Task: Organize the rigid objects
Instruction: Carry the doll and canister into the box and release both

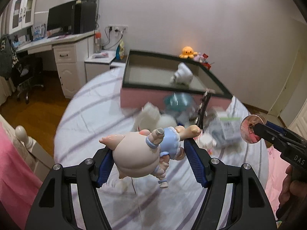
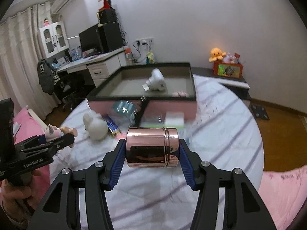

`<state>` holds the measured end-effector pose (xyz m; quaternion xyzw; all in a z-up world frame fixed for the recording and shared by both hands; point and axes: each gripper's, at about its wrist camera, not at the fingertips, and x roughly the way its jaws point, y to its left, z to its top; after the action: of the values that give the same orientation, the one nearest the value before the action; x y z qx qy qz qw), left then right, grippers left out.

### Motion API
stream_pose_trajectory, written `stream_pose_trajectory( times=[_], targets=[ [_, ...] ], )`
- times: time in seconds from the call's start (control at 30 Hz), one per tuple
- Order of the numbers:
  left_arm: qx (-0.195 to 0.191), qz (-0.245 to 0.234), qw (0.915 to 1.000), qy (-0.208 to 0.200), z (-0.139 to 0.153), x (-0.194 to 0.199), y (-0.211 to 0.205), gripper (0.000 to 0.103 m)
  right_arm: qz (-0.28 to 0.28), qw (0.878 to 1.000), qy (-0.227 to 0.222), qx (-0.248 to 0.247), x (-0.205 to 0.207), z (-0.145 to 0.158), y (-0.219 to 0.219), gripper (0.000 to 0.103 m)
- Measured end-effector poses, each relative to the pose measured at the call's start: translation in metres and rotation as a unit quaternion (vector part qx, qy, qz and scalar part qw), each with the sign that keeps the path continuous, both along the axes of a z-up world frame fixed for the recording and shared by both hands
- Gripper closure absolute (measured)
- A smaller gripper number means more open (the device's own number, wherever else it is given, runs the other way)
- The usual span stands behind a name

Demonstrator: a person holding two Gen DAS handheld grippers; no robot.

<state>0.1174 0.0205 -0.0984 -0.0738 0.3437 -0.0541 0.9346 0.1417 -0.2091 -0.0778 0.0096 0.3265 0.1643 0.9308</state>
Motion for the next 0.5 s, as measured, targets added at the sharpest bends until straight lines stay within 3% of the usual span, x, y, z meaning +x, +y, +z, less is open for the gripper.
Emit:
stream_pose_trajectory(
  times=[0.3,0.5],
  targets=[
    [0.033,0.0,0.9969,-0.071,0.065,0.054,-0.004,0.033,0.003,0.999,-0.041,0.004,0.063,0.049,0.011,0.048],
    [0.05,0.002,0.9965,-0.068,0.072,0.11,-0.012,0.032,-0.015,1.0,-0.017,0.002,0.126,0.045,0.013,0.048]
  ],
)
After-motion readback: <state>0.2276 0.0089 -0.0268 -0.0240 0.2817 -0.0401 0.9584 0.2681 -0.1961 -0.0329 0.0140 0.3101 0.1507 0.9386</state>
